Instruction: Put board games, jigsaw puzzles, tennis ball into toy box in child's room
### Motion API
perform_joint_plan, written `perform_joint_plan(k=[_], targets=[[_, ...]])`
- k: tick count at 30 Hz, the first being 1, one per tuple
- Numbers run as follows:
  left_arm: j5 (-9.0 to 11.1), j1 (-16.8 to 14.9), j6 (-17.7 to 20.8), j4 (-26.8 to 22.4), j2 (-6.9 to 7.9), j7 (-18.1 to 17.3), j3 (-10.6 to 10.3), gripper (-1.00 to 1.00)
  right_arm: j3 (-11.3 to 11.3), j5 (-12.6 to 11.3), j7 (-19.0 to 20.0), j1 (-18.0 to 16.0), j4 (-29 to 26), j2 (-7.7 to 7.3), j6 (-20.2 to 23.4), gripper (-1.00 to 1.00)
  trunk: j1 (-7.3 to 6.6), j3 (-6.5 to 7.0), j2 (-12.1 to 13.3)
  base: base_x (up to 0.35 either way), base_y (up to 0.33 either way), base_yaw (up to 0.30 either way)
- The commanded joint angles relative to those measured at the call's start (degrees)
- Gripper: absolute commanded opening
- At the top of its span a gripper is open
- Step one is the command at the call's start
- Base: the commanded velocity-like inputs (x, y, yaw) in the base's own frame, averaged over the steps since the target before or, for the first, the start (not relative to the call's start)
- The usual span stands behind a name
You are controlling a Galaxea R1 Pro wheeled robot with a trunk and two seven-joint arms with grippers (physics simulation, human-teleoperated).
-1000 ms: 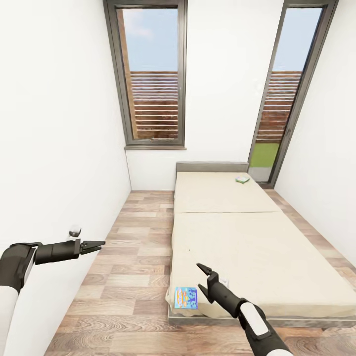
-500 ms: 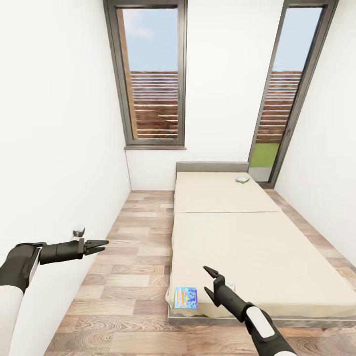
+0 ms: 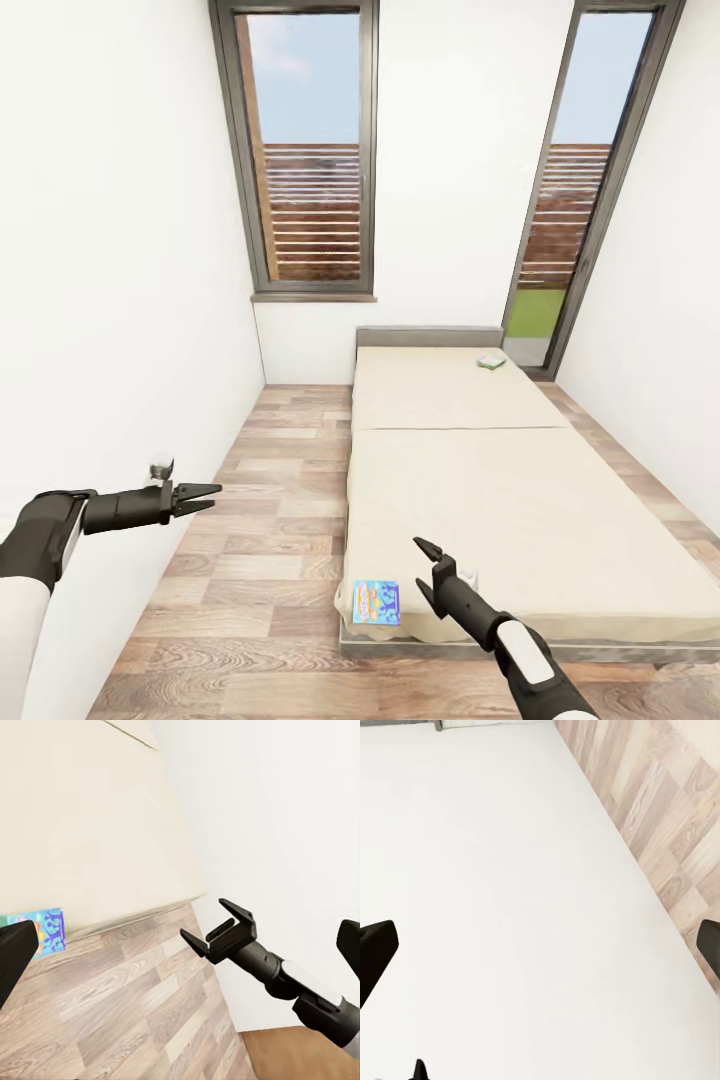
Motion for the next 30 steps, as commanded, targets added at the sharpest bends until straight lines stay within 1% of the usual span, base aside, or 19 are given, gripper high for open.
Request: perform_joint_plan(k=[1,5,8,11,12,15,18,24,30], targets=[[-0.6,-0.06,0.65,-0.04,-0.07,-0.48,0.19,1.0,-0.28,-0.16,0.05,-0.04,-0.02,0.07,0.08,1.0,0.24,-0.28,-0.5,0.0,0.0,0.0],[-0.6,-0.07,0.78,0.0,-0.15,-0.48,0.16,1.0,0.03,-0.13,0.18,0.05,-0.01,0.16,-1.08,1.0,1.12,-1.0,-2.1,0.0,0.0,0.0],[-0.6,-0.07,0.82,0.03,-0.18,-0.48,0.13,1.0,0.78,0.33,0.26,0.14,0.49,0.36,-1.49,1.0,1.78,-1.53,-3.31,0.0,0.0,0.0],[-0.6,-0.07,0.83,0.04,-0.19,-0.48,0.11,1.0,2.59,1.05,0.27,0.17,2.1,0.41,-1.66,1.0,2.44,-2.07,-4.51,0.0,0.0,0.0],[-0.6,-0.07,0.84,0.05,-0.19,-0.48,0.11,1.0,3.71,1.31,0.25,0.16,3.05,0.46,-1.7,1.0,2.66,-2.25,-4.91,0.0,0.0,0.0],[-0.6,-0.07,0.84,0.05,-0.2,-0.48,0.11,1.0,5.41,1.6,0.23,0.13,4.81,0.54,-1.74,1.0,3.32,-2.79,-6.11,0.0,0.0,0.0],[-0.6,-0.07,0.84,0.05,-0.2,-0.48,0.11,1.0,6.19,1.76,0.26,0.12,5.77,0.57,-1.8,1.0,3.98,-3.33,-7.32,0.0,0.0,0.0],[-0.6,-0.07,0.84,0.04,-0.21,-0.48,0.1,1.0,6.55,1.76,0.67,0.11,6.34,0.3,-1.85,1.0,5.29,-4.41,-9.72,0.0,0.0,0.0],[-0.6,-0.07,0.84,0.05,-0.27,-0.48,0.1,1.0,6.58,1.77,2.26,-0.03,6.29,0.54,-1.86,1.0,6.61,-5.48,-12.13,0.0,0.0,0.0]])
